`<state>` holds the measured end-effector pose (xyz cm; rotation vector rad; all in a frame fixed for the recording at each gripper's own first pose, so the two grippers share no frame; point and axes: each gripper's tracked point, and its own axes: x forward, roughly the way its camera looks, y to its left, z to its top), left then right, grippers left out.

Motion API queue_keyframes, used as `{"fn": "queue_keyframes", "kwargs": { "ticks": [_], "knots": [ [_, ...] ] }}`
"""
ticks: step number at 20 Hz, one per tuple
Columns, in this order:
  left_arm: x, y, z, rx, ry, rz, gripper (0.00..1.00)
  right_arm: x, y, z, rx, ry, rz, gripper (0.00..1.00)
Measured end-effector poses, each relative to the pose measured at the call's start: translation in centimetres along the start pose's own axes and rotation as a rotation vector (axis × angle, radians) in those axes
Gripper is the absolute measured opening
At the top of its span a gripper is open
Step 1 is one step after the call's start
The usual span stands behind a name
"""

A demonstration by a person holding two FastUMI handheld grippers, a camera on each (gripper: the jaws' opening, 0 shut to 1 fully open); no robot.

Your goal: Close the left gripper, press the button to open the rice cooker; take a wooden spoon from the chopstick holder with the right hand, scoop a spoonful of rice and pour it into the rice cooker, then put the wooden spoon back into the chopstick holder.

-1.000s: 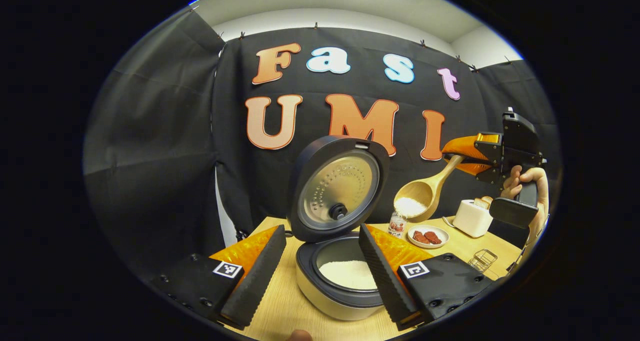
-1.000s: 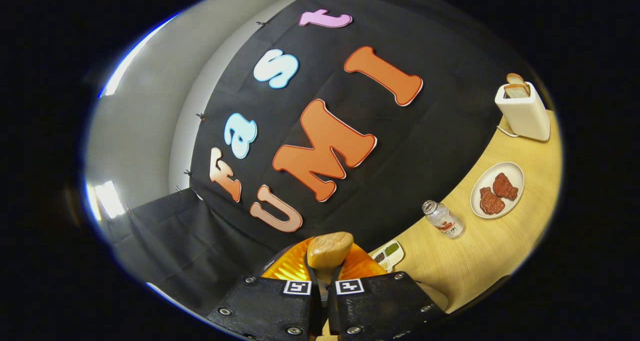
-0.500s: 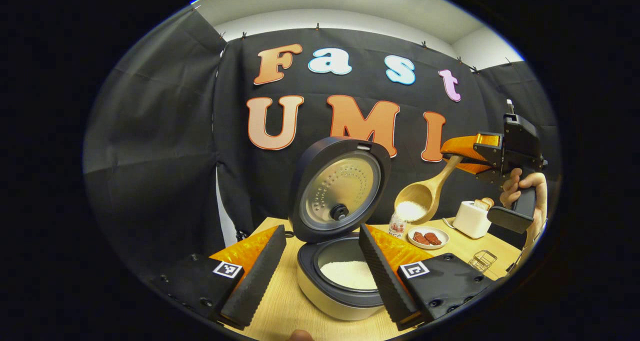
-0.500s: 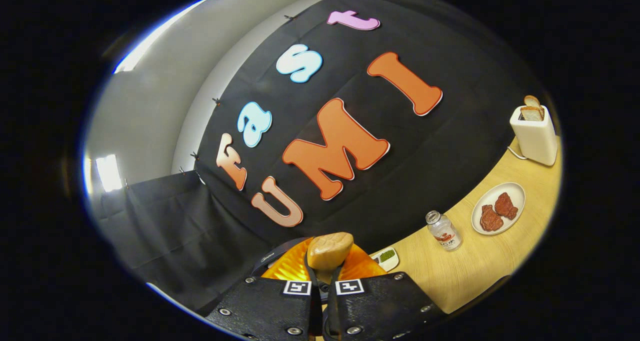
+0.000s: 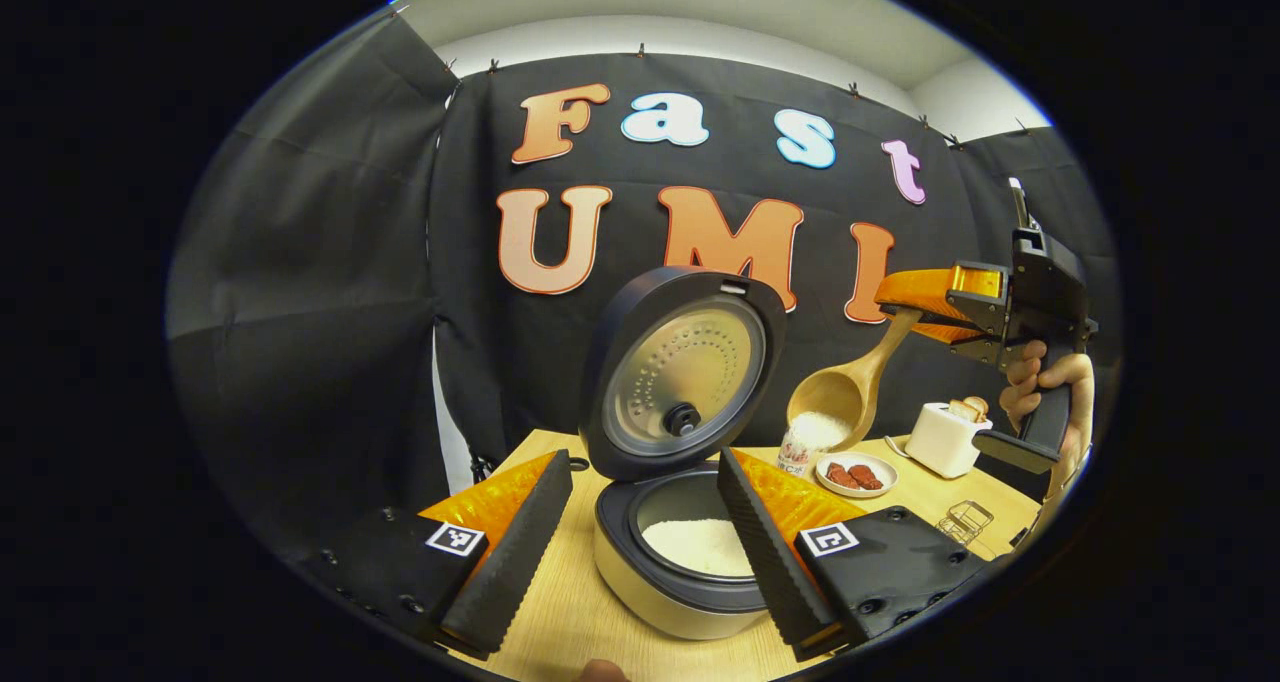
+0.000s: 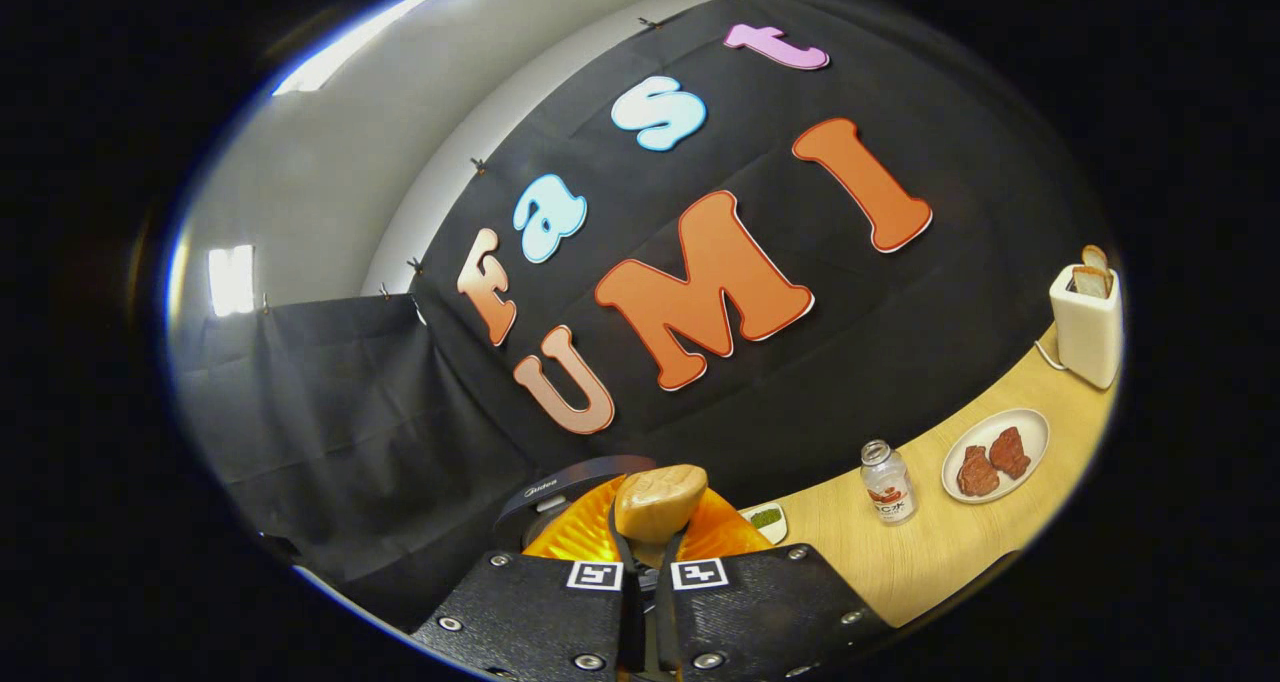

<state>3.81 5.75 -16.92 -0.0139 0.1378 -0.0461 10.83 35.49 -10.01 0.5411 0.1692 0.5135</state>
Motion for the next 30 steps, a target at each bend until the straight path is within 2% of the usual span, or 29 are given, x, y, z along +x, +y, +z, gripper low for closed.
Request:
{"fn": "queue_keyframes", "kwargs": {
  "ticks": [10,13,17,18,19,20,23,26,30],
  "knots": [
    [-0.3,1.1,-0.2,-0.010,-0.003,0.016,0.99,0.2,2.8,-1.7,-0.214,0.002,0.059,0.03],
    [-0.3,1.4,-0.1,-0.010,-0.004,0.023,0.99,0.3,3.6,-3.1,-0.311,0.043,0.076,0.04],
    [-0.5,1.8,0.0,-0.017,-0.008,0.030,0.98,-0.1,5.0,-4.0,-0.454,0.034,0.105,0.03],
    [-0.6,1.8,0.0,-0.016,-0.009,0.032,0.99,-0.2,5.2,-4.3,-0.485,0.038,0.110,0.08],
    [-0.7,1.9,0.2,-0.004,-0.017,0.036,1.00,-0.2,5.3,-4.5,-0.505,0.044,0.115,0.04],
    [-0.9,2.1,0.5,0.011,-0.026,0.047,0.98,-0.3,5.4,-4.8,-0.520,0.048,0.127,0.04],
    [-1.2,1.8,0.8,0.028,-0.037,0.058,0.98,-0.5,5.4,-5.1,-0.517,0.070,0.128,0.04],
    [-1.2,1.2,0.7,-0.003,-0.030,0.041,1.00,-1.0,4.8,-4.1,-0.421,0.078,0.127,0.04],
    [-0.9,1.0,0.7,-0.003,-0.020,0.049,0.99,-2.7,1.5,-1.4,-0.394,0.058,0.043,0.04]
  ]
}}
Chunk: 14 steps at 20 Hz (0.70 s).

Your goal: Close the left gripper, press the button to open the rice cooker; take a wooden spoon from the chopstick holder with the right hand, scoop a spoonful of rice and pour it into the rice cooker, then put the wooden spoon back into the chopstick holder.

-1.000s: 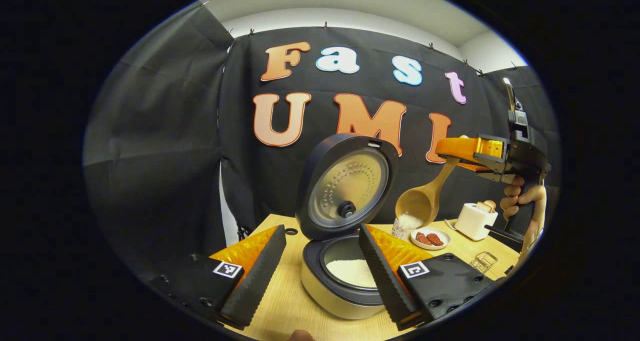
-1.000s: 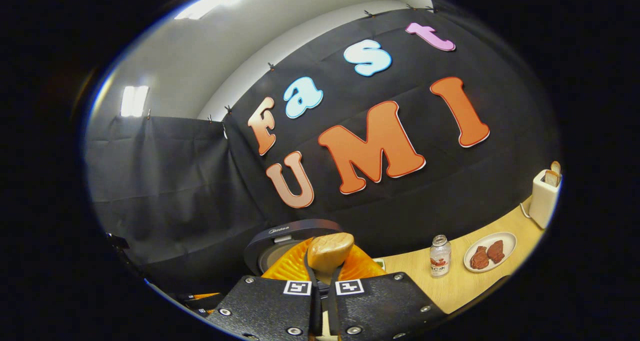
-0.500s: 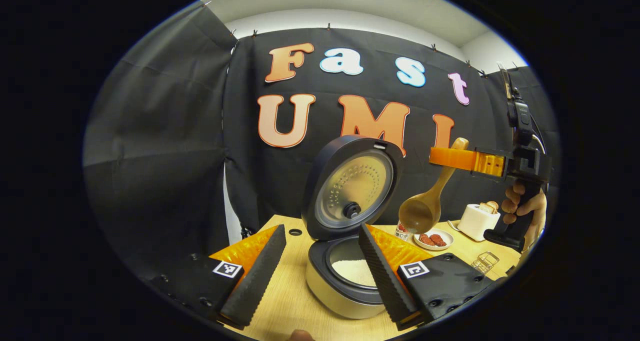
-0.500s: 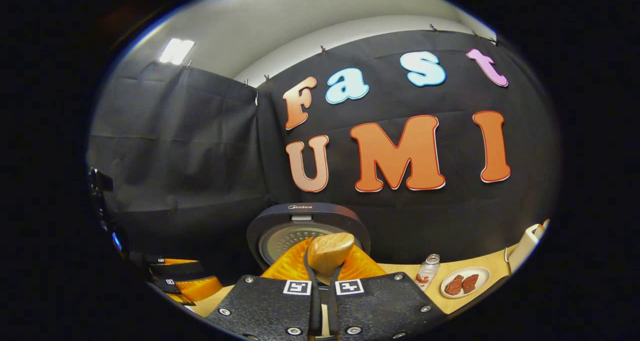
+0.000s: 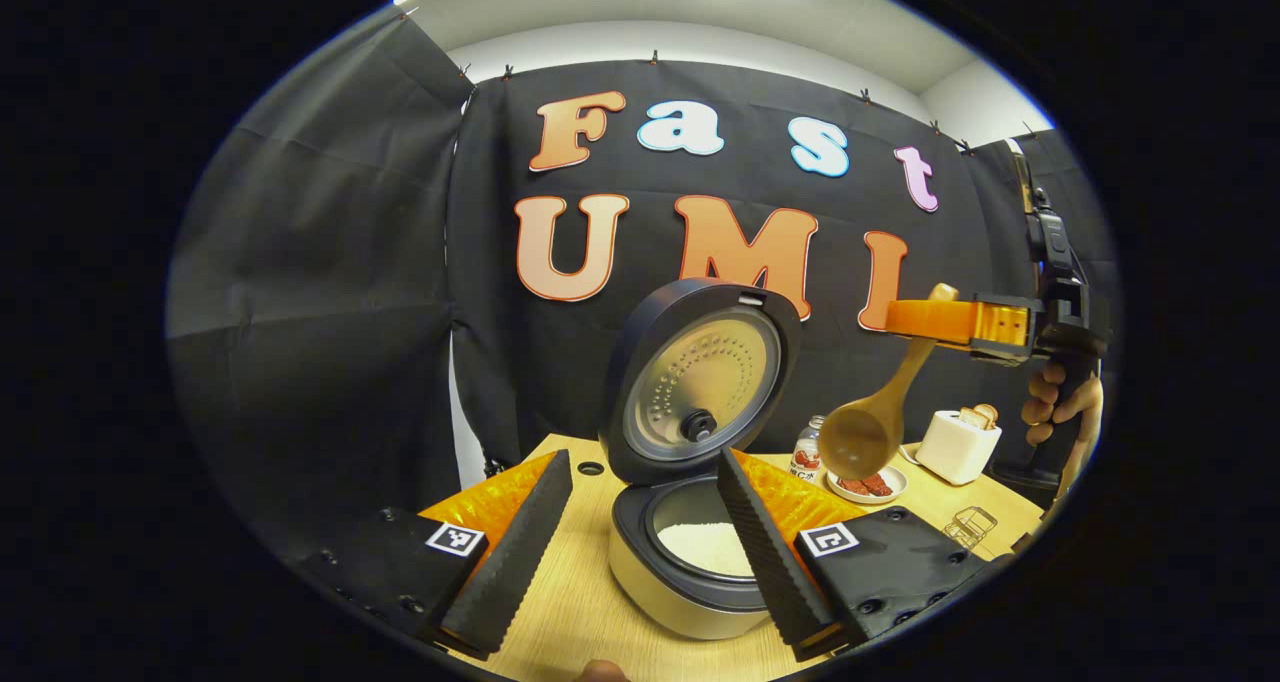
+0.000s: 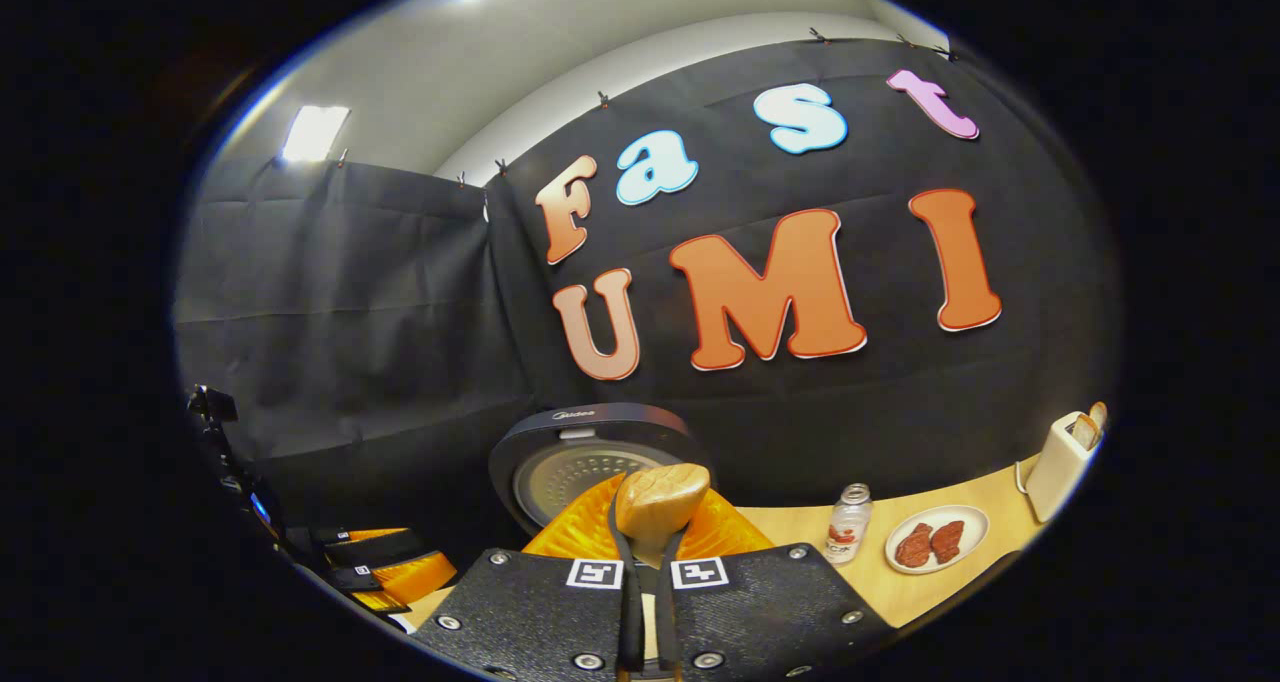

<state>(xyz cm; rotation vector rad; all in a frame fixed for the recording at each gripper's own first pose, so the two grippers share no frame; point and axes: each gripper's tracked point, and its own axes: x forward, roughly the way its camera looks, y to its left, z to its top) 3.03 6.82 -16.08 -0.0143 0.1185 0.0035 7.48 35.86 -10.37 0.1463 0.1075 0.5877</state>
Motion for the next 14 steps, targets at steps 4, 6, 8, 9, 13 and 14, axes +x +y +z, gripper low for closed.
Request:
{"fn": "queue_keyframes", "kwargs": {
  "ticks": [4,6,8,9,13,14],
  "knots": [
    [-0.1,-0.3,0.6,-0.003,-0.011,0.016,0.99,-3.6,-5.7,1.1,0.035,-0.036,-0.131,0.04],
    [-0.3,-0.9,1.2,-0.024,-0.019,0.009,1.00,-5.9,-8.3,1.8,0.067,-0.066,-0.176,0.04],
    [-0.5,-1.6,1.7,-0.040,-0.026,0.005,0.99,-8.3,-11.1,1.8,0.095,-0.085,-0.226,0.04],
    [-0.5,-1.7,1.9,-0.040,-0.030,0.008,0.98,-9.5,-12.5,1.9,0.100,-0.095,-0.257,0.04],
    [-1.0,-2.8,2.6,-0.013,-0.049,0.017,1.00,-14.4,-17.4,0.9,0.114,-0.130,-0.374,0.04],
    [-1.1,-3.1,2.7,-0.019,-0.051,0.018,1.00,-15.6,-18.4,0.2,0.124,-0.135,-0.399,0.04]
  ]
}}
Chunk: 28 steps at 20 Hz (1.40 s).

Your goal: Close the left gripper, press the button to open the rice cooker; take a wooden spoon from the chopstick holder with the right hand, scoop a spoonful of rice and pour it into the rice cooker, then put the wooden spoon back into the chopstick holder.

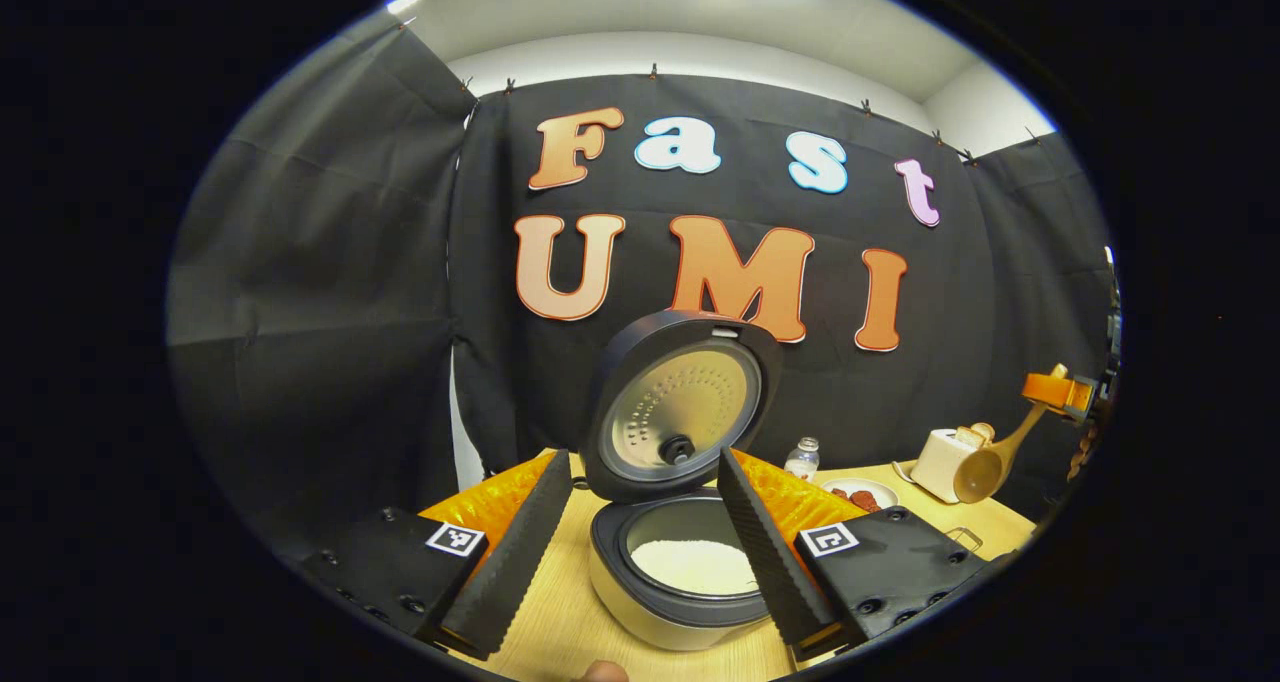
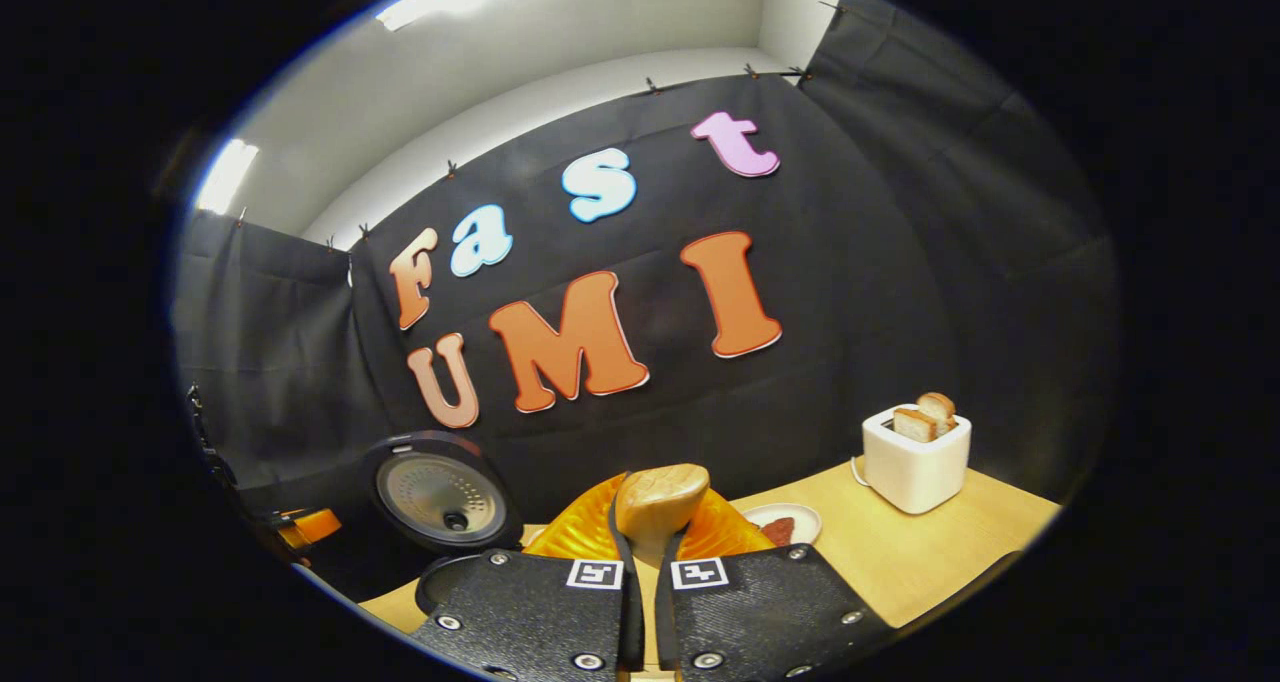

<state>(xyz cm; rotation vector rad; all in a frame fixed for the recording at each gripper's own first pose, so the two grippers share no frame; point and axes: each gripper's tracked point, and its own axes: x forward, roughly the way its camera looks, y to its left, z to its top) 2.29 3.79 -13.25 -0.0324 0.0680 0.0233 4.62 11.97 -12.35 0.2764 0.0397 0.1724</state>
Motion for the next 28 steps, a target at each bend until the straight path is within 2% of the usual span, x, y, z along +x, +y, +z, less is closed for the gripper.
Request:
{"fn": "queue_keyframes", "kwargs": {
  "ticks": [4,9,15,18,21,23,24,25,26,27,28],
  "knots": [
    [0.0,-1.1,-0.1,-0.032,-0.001,-0.016,0.99,-1.9,-6.2,-2.4,0.023,-0.016,-0.112,0.04],
    [0.7,-1.9,-0.7,0.003,0.028,0.002,1.00,-1.8,-10.1,-8.5,0.118,0.073,-0.145,0.04],
    [1.4,-2.8,-0.9,0.034,0.033,0.022,0.99,-1.2,-11.5,-13.8,0.201,0.173,-0.129,0.04],
    [1.6,-3.0,-0.5,0.046,0.018,0.031,0.98,-1.2,-12.1,-14.8,0.217,0.191,-0.134,0.04],
    [1.5,-3.0,0.5,0.087,-0.012,0.044,0.98,-1.3,-12.0,-14.5,0.202,0.178,-0.124,0.10],
    [1.2,-3.6,0.5,0.116,-0.011,0.029,1.00,-1.4,-12.2,-14.4,0.181,0.174,-0.124,0.17],
    [1.0,-3.9,0.6,0.125,-0.013,0.024,1.00,-1.5,-12.5,-14.2,0.167,0.170,-0.141,0.16],
    [0.9,-4.1,0.7,0.131,-0.015,0.024,1.00,-1.4,-13.3,-14.0,0.136,0.162,-0.166,0.23],
    [0.8,-4.1,0.7,0.134,-0.010,0.029,0.99,-1.6,-13.9,-13.4,0.094,0.148,-0.193,0.40],
    [0.7,-4.3,0.9,0.131,-0.012,0.027,0.98,-1.7,-14.6,-12.8,0.053,0.137,-0.221,0.51],
    [0.6,-4.6,1.2,0.124,-0.016,0.023,0.98,-1.9,-15.3,-12.3,0.011,0.129,-0.249,0.74]
  ]
}}
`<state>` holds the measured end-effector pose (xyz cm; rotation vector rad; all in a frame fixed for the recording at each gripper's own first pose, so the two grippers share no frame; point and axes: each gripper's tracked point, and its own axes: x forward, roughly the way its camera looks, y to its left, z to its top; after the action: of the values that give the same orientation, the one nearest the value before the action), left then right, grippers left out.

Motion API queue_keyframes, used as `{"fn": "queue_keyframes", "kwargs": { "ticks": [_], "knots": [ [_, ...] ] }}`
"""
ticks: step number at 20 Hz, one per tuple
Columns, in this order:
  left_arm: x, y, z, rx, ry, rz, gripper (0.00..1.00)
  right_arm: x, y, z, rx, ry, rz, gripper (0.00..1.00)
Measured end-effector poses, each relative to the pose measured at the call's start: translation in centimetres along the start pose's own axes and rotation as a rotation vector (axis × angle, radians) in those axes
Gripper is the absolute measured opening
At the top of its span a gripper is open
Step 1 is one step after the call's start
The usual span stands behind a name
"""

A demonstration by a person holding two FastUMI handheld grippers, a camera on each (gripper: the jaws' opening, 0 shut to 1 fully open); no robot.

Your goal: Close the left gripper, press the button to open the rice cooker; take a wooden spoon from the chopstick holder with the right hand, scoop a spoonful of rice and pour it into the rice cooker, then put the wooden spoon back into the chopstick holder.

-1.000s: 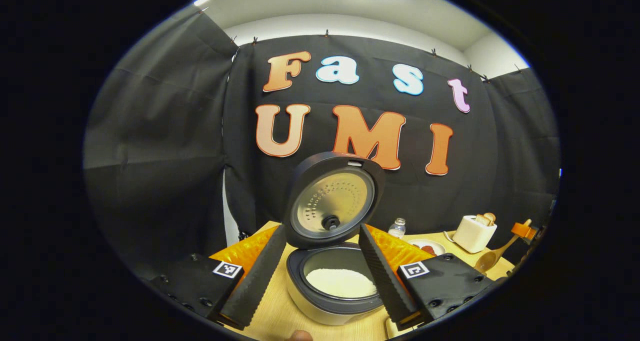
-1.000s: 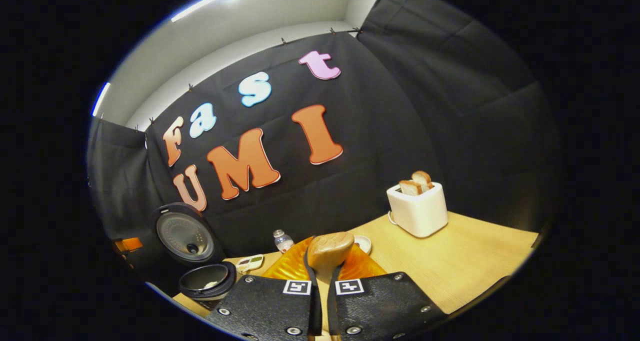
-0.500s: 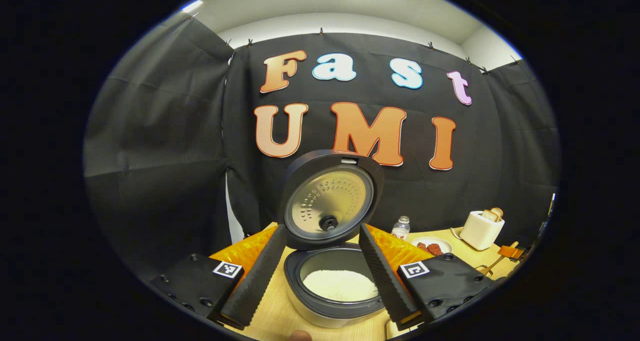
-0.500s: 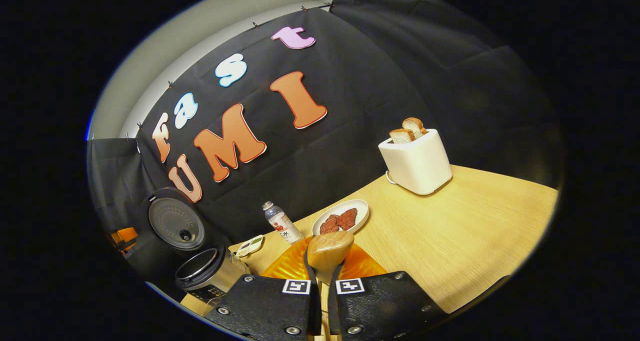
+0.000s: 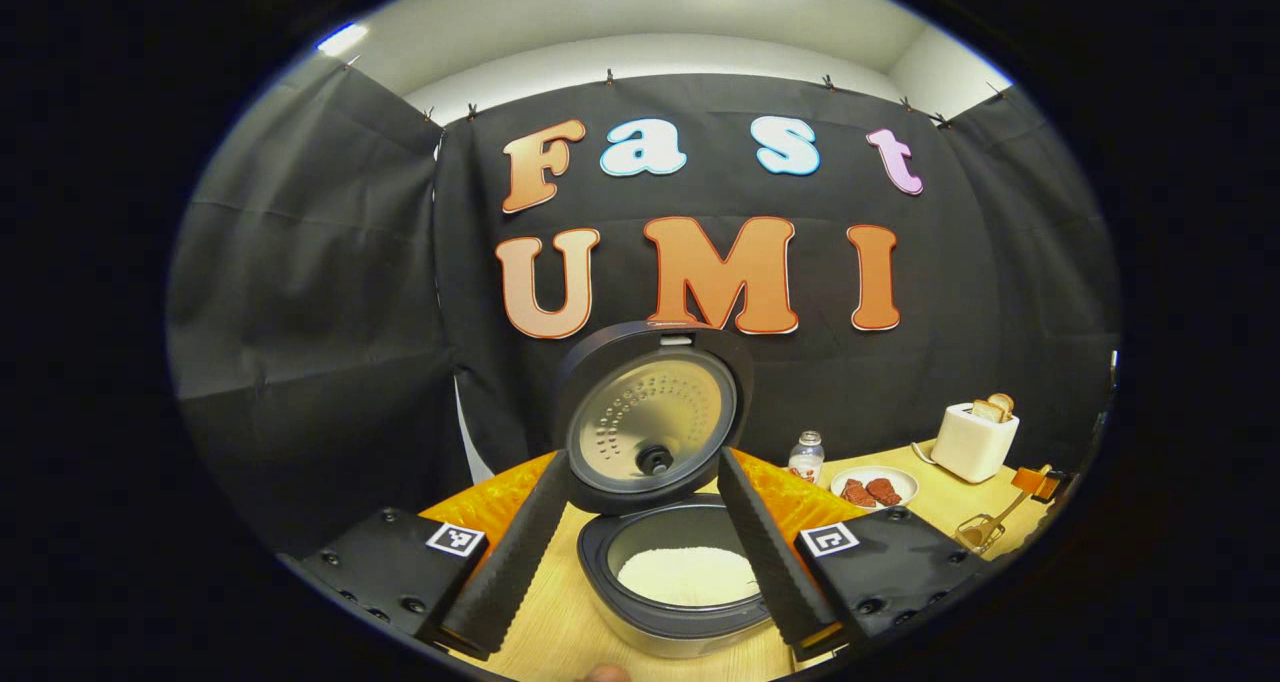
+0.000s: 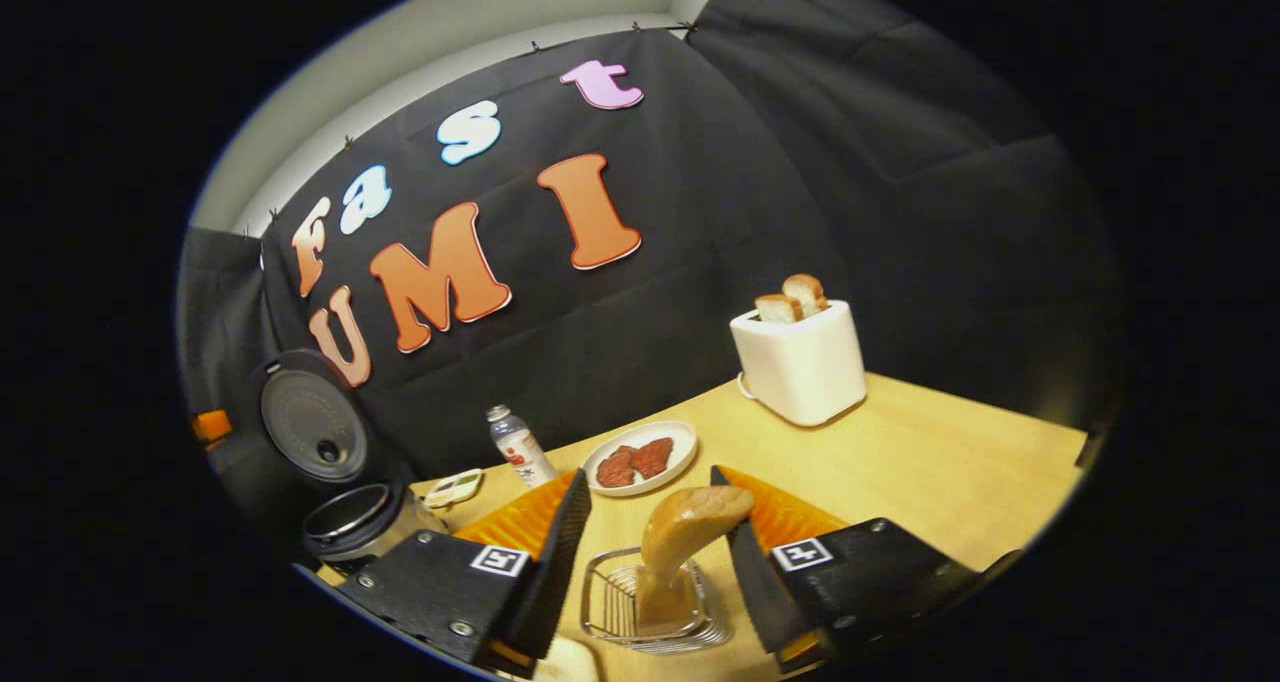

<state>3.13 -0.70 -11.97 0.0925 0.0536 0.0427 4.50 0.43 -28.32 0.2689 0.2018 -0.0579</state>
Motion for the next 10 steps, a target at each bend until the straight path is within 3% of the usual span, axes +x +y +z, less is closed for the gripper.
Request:
{"fn": "queue_keyframes", "kwargs": {
  "ticks": [2,5,10],
  "knots": [
    [-0.2,0.4,0.9,-0.010,-0.011,0.016,0.98,-0.4,-1.7,1.3,-0.073,-0.025,-0.064,0.94],
    [0.1,0.3,2.2,-0.047,-0.018,0.021,0.97,-1.7,-2.5,3.2,-0.130,-0.064,-0.103,0.94],
    [1.6,0.4,6.4,0.002,-0.042,0.054,0.98,-3.9,-0.1,4.1,-0.123,-0.074,-0.031,0.95]
  ]
}}
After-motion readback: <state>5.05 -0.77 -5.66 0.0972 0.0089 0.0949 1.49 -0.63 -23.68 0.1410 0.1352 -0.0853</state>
